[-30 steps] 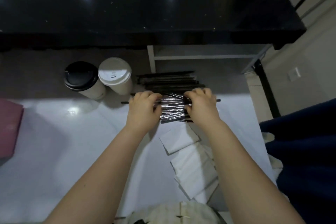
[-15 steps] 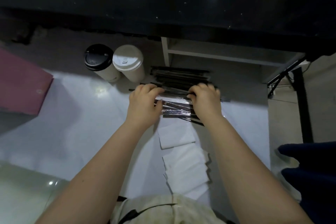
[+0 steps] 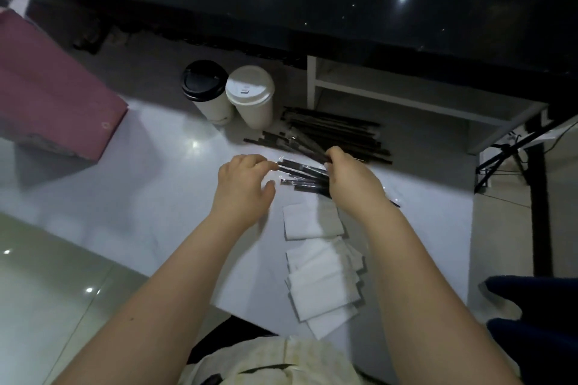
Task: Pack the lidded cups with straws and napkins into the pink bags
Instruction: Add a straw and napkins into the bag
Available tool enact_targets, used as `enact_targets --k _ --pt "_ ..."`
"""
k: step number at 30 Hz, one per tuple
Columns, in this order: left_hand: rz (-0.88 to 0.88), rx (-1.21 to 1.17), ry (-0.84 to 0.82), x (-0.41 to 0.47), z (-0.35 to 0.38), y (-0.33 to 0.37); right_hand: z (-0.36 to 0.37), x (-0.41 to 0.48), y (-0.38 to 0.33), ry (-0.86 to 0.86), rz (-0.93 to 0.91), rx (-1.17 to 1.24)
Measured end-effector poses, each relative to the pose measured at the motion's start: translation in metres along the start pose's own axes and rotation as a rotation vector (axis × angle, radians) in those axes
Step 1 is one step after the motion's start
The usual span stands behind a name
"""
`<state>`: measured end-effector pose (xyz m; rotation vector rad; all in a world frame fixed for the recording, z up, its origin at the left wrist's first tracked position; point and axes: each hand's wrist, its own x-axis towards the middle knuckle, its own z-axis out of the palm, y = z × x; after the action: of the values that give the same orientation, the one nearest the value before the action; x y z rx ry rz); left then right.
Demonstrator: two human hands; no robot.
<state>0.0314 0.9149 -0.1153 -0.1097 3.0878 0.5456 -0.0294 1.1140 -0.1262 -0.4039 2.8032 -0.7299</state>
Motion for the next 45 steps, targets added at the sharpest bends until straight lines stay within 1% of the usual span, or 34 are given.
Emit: enact_targets --k 5,11,14,19,23,25,28,31,35,40,45 --pt "-0.056 -0.025 0.047 -0.032 -0.012 -0.033 0.020 -0.008 -0.043 -0.048 -0.078 -0.009" --pt "-0.176 -0.047 0.235 -0.086 -0.048 -0.107 0.050 -0.011 -0.126 -0.130 -0.221 -0.069" --pt "-0.302 -0.033 0.306 -0.115 -0.066 -0.153 0.076 -0.023 -0.178 -0.162 -0.285 -0.073" --pt "-0.404 -0.077 0.312 -0.179 -0.097 -0.242 0.129 -0.051 -0.272 -0.230 -0.296 0.039" --pt "-0.402 -0.062 0.316 -0.227 -0.123 -0.311 0.180 -0.072 -0.360 -0.301 -0.296 0.191" --pt "-0.394 -0.057 0.322 -0.247 -0.133 -0.343 0.205 -0.079 -0.400 -0.308 -0.305 0.237" --pt "-0.411 -0.057 0.339 -0.274 -0.148 -0.385 0.237 -0.085 -0.448 -0.324 -0.354 0.222" --pt "-0.434 -0.061 0.350 -0.292 -0.161 -0.418 0.254 -0.086 -0.481 -0.333 -0.388 0.181" --pt "-0.433 -0.067 0.356 -0.292 -0.177 -0.452 0.260 -0.075 -0.512 -0.308 -0.407 0.148" --pt "-0.454 -0.086 0.385 -0.262 -0.201 -0.484 0.257 -0.045 -0.549 -0.328 -0.480 0.080" --pt "-0.440 -0.067 0.470 -0.199 -0.250 -0.510 0.219 0.009 -0.602 -0.245 -0.578 0.173"
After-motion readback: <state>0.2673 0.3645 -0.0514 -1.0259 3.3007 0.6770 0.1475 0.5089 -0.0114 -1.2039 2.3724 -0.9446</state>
